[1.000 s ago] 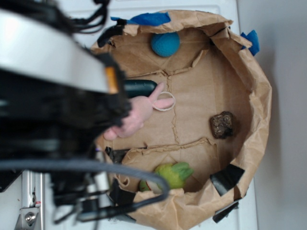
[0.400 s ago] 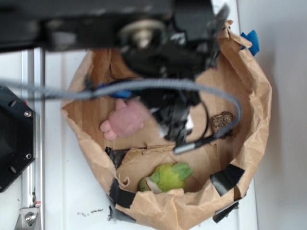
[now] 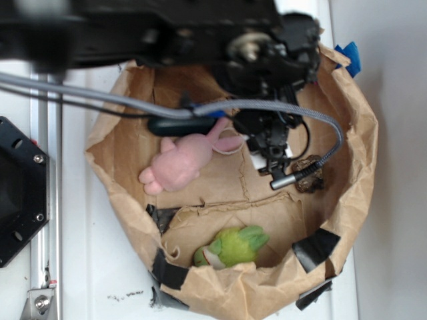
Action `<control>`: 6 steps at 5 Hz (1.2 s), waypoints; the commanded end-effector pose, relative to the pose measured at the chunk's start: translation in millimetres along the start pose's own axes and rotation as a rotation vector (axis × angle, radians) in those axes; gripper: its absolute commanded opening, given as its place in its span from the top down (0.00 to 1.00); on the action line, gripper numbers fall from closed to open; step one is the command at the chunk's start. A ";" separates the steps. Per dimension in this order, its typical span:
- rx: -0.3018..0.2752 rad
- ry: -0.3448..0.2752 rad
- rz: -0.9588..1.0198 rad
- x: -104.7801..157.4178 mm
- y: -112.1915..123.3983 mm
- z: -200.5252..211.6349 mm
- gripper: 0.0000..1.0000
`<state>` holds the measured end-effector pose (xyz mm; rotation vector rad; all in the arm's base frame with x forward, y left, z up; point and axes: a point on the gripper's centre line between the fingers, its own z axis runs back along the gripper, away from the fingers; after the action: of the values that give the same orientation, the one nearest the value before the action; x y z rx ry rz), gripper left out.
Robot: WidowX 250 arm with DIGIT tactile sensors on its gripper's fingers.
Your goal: Grab the green animal.
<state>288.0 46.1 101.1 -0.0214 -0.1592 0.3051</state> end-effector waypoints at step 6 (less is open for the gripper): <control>-0.285 0.158 -0.349 -20.8 -52.5 -6.9 0.00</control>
<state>283.5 -13.7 78.1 -0.3053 0.0060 -0.0564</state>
